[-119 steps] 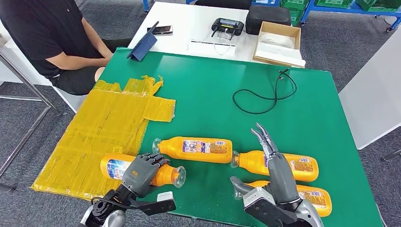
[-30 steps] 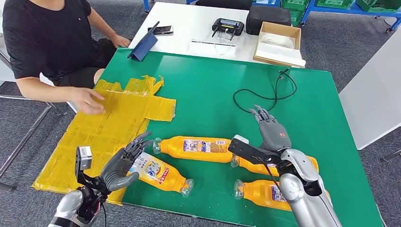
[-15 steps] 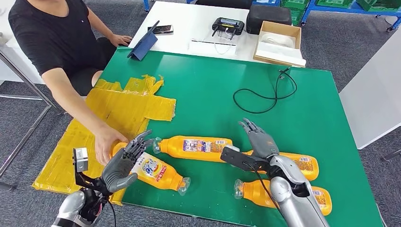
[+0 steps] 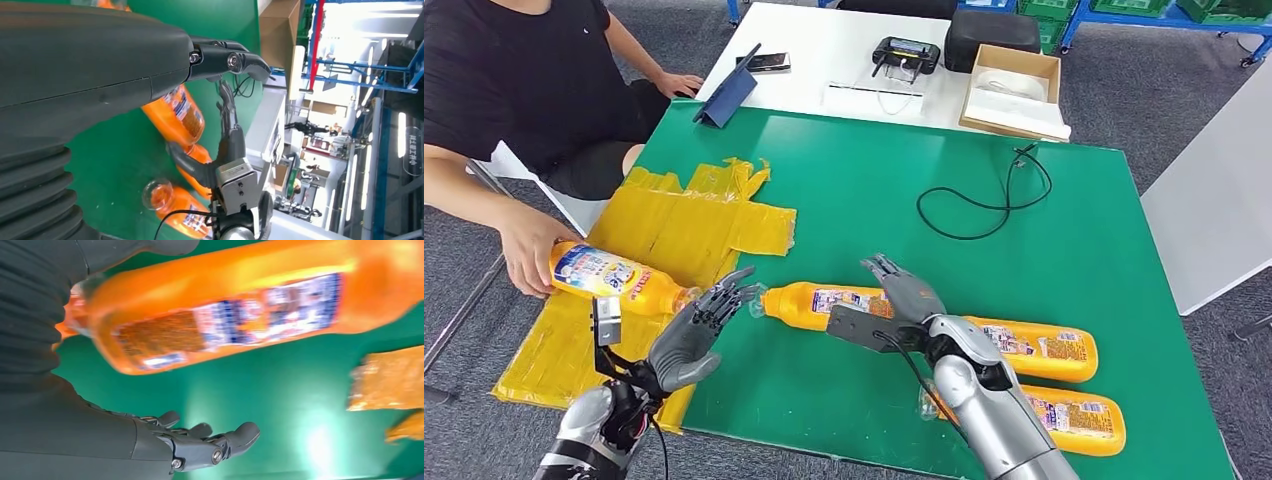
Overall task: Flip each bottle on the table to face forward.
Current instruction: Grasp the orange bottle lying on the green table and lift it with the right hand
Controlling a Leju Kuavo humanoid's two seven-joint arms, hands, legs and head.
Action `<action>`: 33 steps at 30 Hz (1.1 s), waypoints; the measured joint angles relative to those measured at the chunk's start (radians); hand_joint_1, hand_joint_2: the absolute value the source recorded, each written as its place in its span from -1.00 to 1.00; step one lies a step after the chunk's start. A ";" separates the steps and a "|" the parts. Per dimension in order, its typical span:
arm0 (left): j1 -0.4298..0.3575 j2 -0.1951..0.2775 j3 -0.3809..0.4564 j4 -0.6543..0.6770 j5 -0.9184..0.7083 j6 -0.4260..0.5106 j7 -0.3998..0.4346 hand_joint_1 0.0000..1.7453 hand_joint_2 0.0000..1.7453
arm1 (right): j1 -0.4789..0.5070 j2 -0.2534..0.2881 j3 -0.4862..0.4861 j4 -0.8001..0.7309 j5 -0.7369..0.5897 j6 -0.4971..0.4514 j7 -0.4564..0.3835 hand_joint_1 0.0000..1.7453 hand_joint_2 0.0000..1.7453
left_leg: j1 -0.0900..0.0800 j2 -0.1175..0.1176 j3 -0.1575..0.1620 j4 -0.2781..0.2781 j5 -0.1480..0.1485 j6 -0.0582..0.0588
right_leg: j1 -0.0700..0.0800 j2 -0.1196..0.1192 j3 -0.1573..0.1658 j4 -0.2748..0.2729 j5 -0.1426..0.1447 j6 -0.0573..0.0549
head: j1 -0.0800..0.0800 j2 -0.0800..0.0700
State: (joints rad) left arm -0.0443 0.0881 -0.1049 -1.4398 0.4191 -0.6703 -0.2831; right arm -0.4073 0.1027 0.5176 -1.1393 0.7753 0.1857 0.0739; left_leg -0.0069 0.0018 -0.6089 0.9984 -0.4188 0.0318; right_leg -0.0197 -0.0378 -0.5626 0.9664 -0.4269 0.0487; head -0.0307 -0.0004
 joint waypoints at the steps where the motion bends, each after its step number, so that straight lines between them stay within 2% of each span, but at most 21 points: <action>1: -0.007 0.000 0.000 0.005 0.001 0.000 0.002 -1.00 -1.00 | -0.009 0.008 0.008 0.011 -0.002 0.000 0.002 -1.00 1.00 | 0.000 0.000 0.000 0.000 0.000 0.000 | 0.000 0.000 0.000 0.000 0.000 0.000 | 0.000 0.000; 15: -0.075 0.000 -0.005 0.058 0.040 -0.002 0.040 -1.00 -1.00 | -0.108 0.055 0.106 0.143 0.041 0.014 0.051 -1.00 1.00 | 0.000 0.000 -0.001 0.000 0.000 0.000 | 0.000 0.000 -0.001 0.000 0.000 0.000 | 0.000 0.000; 27: -0.174 -0.002 -0.070 0.098 0.094 0.032 0.101 -1.00 -1.00 | -0.167 0.066 0.195 0.284 0.094 0.168 0.090 -1.00 1.00 | 0.000 0.000 -0.001 0.000 0.000 0.000 | 0.000 0.000 -0.001 0.000 0.000 0.000 | 0.000 0.000; 33: -0.190 -0.007 -0.086 0.112 0.102 0.035 0.104 -1.00 -1.00 | -0.182 0.066 0.214 0.326 0.097 0.179 0.090 -1.00 1.00 | 0.000 0.000 0.000 0.000 0.000 0.000 | 0.000 0.000 -0.001 0.000 0.000 0.000 | 0.000 0.000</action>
State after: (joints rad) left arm -0.2340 0.0808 -0.1912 -1.3276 0.5208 -0.6350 -0.1793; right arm -0.5892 0.1686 0.7314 -0.8129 0.8721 0.3648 0.1640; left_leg -0.0072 0.0018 -0.6091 0.9987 -0.4188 0.0319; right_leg -0.0199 -0.0378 -0.5634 0.9663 -0.4268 0.0488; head -0.0305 -0.0004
